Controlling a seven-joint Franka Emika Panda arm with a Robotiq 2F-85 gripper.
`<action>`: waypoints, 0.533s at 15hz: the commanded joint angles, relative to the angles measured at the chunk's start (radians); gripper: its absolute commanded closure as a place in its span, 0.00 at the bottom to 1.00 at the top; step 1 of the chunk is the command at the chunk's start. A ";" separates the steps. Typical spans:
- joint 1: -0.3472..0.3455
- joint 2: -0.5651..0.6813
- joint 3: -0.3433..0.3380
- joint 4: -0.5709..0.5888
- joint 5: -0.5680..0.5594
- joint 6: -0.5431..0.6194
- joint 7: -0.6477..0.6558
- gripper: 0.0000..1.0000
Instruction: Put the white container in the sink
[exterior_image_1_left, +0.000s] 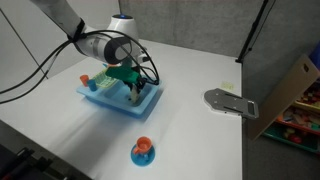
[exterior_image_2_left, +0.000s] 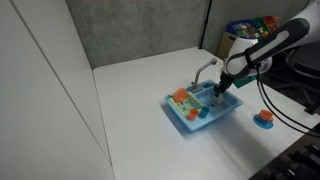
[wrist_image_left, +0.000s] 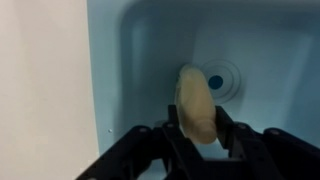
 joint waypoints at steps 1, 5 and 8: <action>-0.022 0.014 0.017 0.020 -0.002 0.012 -0.020 0.28; -0.021 -0.003 0.010 0.007 -0.007 0.009 -0.017 0.01; -0.017 -0.029 0.002 -0.008 -0.011 -0.013 -0.007 0.00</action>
